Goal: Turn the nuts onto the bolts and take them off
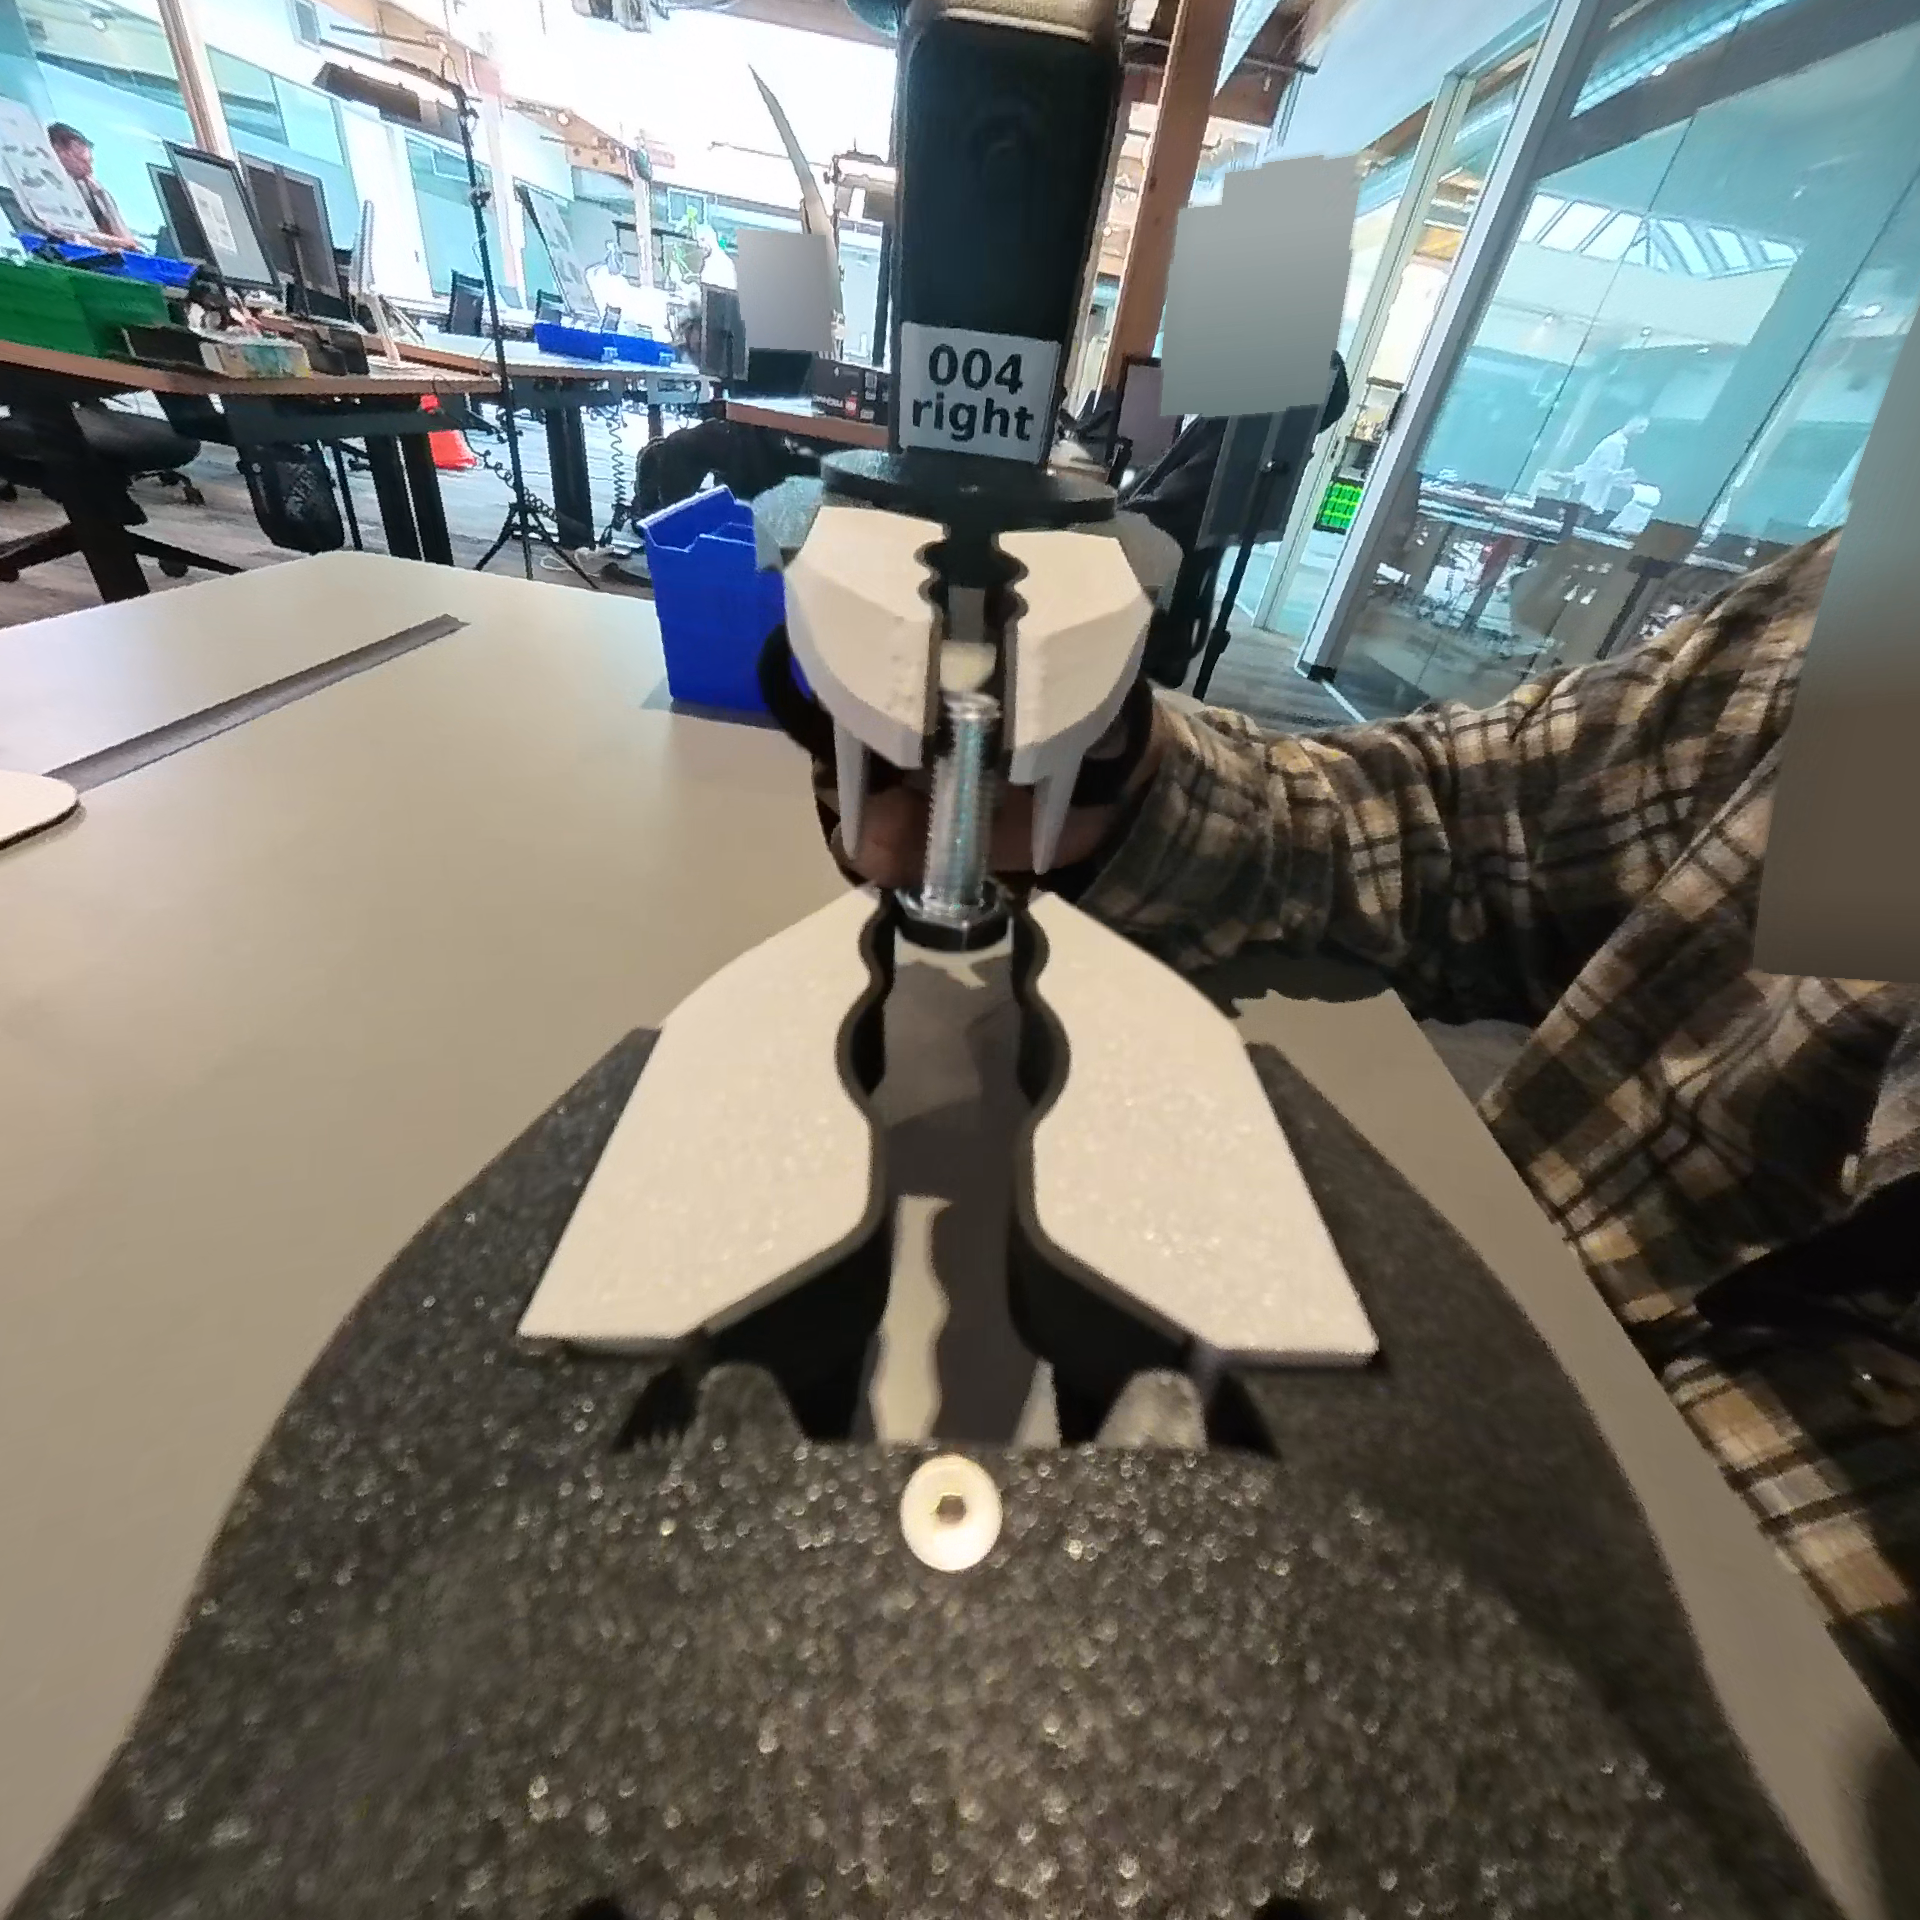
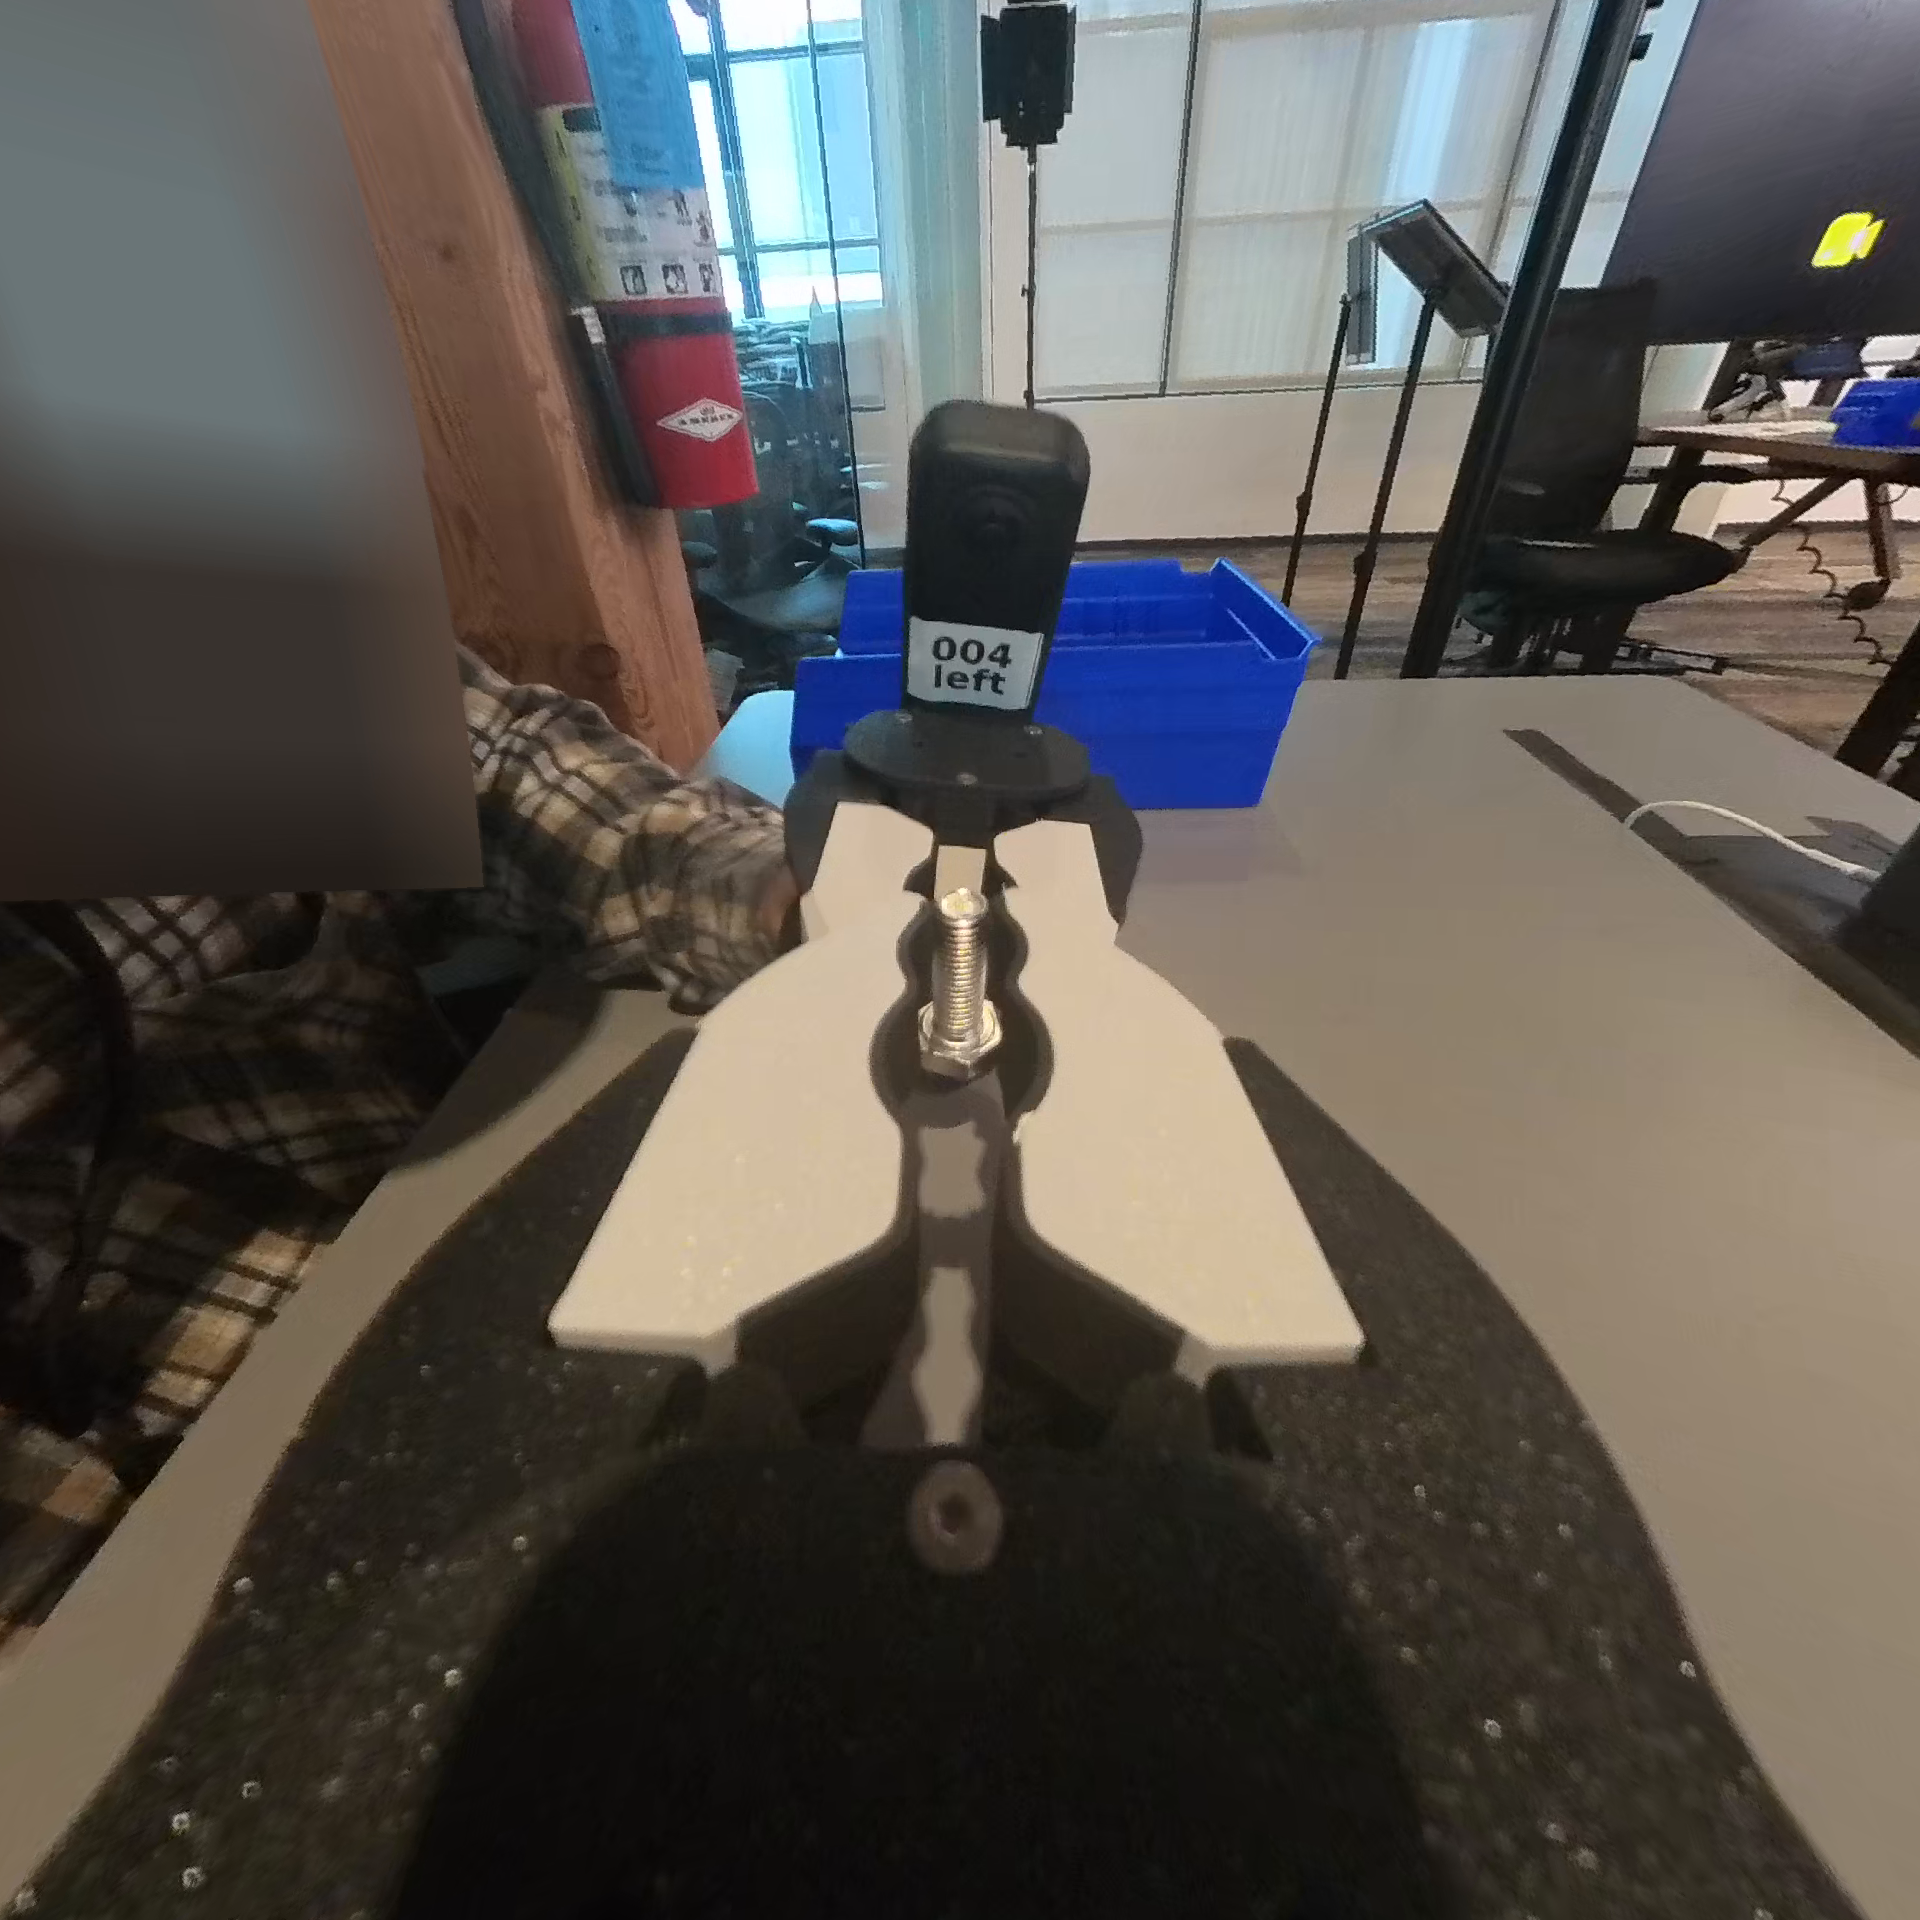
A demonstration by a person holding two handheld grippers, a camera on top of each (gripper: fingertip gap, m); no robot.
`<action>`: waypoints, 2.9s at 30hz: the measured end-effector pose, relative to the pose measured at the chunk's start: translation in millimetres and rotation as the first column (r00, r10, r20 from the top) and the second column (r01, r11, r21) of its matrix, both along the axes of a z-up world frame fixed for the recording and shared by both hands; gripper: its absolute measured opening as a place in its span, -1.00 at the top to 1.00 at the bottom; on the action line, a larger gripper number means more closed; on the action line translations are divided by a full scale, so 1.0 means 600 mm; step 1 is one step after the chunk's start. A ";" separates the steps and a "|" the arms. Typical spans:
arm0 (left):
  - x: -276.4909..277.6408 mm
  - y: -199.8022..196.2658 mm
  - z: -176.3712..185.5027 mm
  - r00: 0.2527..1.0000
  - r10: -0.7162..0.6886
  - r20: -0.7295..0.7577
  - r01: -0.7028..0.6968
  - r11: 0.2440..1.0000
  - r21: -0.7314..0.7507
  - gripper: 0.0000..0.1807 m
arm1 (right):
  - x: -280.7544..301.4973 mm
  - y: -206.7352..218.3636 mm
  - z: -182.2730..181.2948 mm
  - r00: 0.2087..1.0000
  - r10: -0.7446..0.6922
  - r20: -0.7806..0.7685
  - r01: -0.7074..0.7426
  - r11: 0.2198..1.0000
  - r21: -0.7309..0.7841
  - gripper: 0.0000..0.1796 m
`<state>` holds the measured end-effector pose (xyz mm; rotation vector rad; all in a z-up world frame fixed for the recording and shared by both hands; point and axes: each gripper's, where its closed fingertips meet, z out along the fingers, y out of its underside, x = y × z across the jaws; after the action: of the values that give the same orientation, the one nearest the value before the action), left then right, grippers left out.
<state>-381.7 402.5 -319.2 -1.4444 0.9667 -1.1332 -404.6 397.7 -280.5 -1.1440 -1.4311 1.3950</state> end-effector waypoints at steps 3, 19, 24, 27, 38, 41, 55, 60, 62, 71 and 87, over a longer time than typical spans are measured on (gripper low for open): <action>-0.001 0.000 0.002 1.000 -0.004 0.013 0.005 1.000 -0.006 0.77 | 0.002 0.001 0.001 1.000 0.000 0.002 0.000 1.000 -0.004 0.90; 0.002 -0.005 0.004 0.999 -0.026 0.026 0.026 1.000 -0.014 0.78 | -0.001 -0.005 0.004 1.000 0.020 -0.018 -0.021 1.000 -0.022 0.91; 0.003 -0.006 0.003 1.000 -0.022 0.016 0.022 1.000 -0.011 0.78 | -0.001 -0.005 0.003 0.999 0.024 -0.021 -0.025 0.999 -0.029 0.90; 0.003 -0.006 0.002 1.000 -0.007 -0.007 0.007 1.000 0.007 0.79 | -0.002 -0.006 0.004 0.999 0.030 -0.025 -0.031 0.999 -0.036 0.90; 0.007 -0.015 0.010 0.998 -0.051 0.040 0.051 0.999 -0.006 0.78 | -0.002 -0.017 0.011 0.993 0.080 -0.081 -0.086 0.994 -0.065 0.90; 0.008 -0.018 0.010 0.997 -0.067 0.045 0.067 0.998 -0.014 0.73 | -0.002 -0.022 0.012 0.992 0.094 -0.085 -0.099 0.994 -0.056 0.90; 0.026 -0.031 -0.005 0.994 -0.111 -0.009 0.111 0.994 -0.026 0.74 | -0.010 -0.034 0.009 0.983 0.141 -0.116 -0.150 0.986 -0.077 0.90; 0.021 -0.030 0.002 0.994 -0.107 0.011 0.108 0.994 -0.026 0.74 | -0.009 -0.027 0.004 0.987 0.126 -0.102 -0.132 0.990 -0.058 0.90; 0.020 -0.030 0.003 0.994 -0.106 0.011 0.106 0.994 -0.026 0.74 | -0.008 -0.026 0.004 0.985 0.129 -0.111 -0.137 0.988 -0.070 0.90; 0.021 -0.026 -0.002 0.997 -0.060 -0.048 0.061 0.998 0.005 0.82 | -0.003 -0.028 0.002 0.979 0.162 -0.126 -0.171 0.983 -0.066 0.90; 0.027 -0.027 -0.009 0.994 -0.074 -0.075 0.073 0.997 -0.018 0.79 | -0.007 -0.035 -0.002 0.975 0.179 -0.133 -0.191 0.978 -0.079 0.90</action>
<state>-365.8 386.4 -324.8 -1.4833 1.0734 -1.1488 -408.6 376.8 -281.5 -0.9796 -1.4251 1.6478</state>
